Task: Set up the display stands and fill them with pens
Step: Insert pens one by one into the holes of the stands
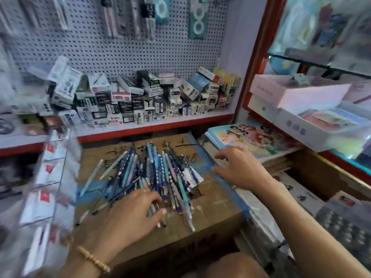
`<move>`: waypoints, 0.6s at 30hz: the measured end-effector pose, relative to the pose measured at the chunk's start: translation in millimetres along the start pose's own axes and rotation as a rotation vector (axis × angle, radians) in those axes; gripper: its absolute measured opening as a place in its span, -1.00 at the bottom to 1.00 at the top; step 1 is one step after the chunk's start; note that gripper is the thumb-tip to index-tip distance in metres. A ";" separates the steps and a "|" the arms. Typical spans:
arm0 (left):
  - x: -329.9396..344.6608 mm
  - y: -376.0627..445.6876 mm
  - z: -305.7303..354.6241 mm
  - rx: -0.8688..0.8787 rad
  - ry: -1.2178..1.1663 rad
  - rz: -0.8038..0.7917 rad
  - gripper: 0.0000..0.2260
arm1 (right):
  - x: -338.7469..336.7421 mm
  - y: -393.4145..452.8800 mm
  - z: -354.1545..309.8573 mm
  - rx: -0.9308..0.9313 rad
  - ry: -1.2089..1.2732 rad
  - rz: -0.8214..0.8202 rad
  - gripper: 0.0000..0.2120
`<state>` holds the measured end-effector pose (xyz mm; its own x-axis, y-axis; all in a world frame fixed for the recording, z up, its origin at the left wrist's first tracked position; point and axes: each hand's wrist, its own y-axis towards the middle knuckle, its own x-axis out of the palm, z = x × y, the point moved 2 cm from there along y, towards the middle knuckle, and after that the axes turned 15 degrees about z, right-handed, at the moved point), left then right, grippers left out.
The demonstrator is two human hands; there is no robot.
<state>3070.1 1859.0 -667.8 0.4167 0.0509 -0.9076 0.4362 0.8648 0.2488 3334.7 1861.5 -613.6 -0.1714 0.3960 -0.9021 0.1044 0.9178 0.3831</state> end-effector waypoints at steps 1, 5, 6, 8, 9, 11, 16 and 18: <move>3.2 -4.4 -4.3 -0.046 -0.001 0.031 -0.73 | 10.2 2.3 -3.4 -0.020 0.028 -0.007 -0.66; 19.2 -12.7 -34.6 -0.295 0.107 0.220 -0.60 | 64.4 9.5 -24.2 -0.005 0.199 -0.111 -0.37; 22.6 -11.8 -41.7 -0.355 0.174 0.235 -0.47 | 78.8 10.7 -26.7 0.006 0.214 -0.156 -0.29; 30.1 -8.4 -51.8 -0.453 0.245 0.175 -0.18 | 106.5 13.2 -29.5 0.018 0.229 -0.237 -0.17; 34.7 -6.0 -56.0 -0.496 0.243 0.128 -0.04 | 118.8 15.0 -30.4 0.045 0.243 -0.274 -0.12; 44.5 -0.9 -66.1 -0.565 0.208 0.062 0.12 | 139.5 20.8 -35.6 0.117 0.277 -0.339 -0.03; 62.1 12.1 -68.5 -0.562 0.215 0.029 0.04 | 178.6 23.5 -68.3 0.006 0.215 -0.347 -0.04; 64.5 18.2 -64.7 -0.547 0.192 0.058 -0.06 | 182.4 23.4 -78.7 -0.028 0.258 -0.338 -0.06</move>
<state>3053.3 1910.3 -743.7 0.2529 0.1512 -0.9556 -0.0795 0.9876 0.1352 3228.8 1957.4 -753.6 -0.4311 0.0636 -0.9001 -0.0253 0.9963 0.0825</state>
